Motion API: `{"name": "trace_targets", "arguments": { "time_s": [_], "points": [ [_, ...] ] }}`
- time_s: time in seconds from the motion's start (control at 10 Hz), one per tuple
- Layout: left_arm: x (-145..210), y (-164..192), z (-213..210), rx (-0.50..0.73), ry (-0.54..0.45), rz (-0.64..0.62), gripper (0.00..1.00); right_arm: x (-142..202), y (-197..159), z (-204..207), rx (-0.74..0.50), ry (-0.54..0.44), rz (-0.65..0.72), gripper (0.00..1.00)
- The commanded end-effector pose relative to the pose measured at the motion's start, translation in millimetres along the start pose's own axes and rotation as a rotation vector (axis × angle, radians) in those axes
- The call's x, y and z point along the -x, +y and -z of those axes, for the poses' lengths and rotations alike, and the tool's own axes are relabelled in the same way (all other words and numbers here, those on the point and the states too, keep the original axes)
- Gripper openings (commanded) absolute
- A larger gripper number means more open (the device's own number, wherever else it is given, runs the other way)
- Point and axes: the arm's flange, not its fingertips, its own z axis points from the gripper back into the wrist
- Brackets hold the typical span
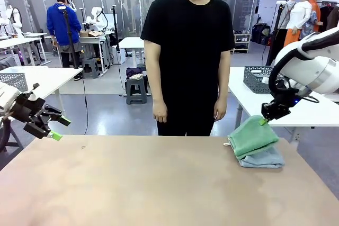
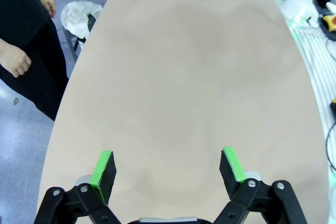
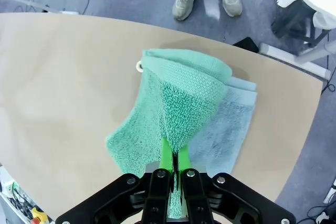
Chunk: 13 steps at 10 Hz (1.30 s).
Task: Fold the towels and place them in the basket.
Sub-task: Stack the folded Towel with hook on the right side of the table.
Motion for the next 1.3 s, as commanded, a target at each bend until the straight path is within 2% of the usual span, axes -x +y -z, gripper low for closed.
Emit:
{"name": "trace_targets", "arguments": {
  "time_s": [0.0,0.4,0.5,0.6,0.7,0.8,0.9,1.0,1.1,1.2],
  "points": [
    [-1,0,0,0.000,0.000,0.005,1.00,-8,-23,7,-0.058,0.004,-0.006,0.05],
    [-1,0,0,0.000,0.000,0.005,1.00,-6,-53,24,-0.095,0.017,0.005,0.05],
    [-1,0,0,0.000,0.000,0.005,1.00,-6,-56,25,-0.101,0.023,0.014,0.11],
    [-1,0,0,0.000,0.000,0.005,1.00,-5,-57,24,-0.106,0.033,0.017,0.25],
    [-1,0,0,0.000,0.000,0.005,1.00,-4,-58,22,-0.100,0.037,0.016,0.31],
    [-1,0,0,0.000,0.000,0.005,1.00,-4,-58,20,-0.092,0.029,0.005,0.45],
    [-1,0,0,0.000,0.000,0.005,1.00,-4,-57,17,-0.078,0.029,-0.002,0.51],
    [-1,0,0,0.000,0.000,0.005,1.00,-4,-52,6,-0.054,0.031,-0.010,0.65],
    [-1,0,0,0.000,0.000,0.005,1.00,-4,-38,-17,-0.017,0.047,-0.039,0.71],
    [-1,0,0,0.000,0.000,0.005,1.00,-5,-21,-53,0.037,0.034,-0.069,0.84]
  ]
}}
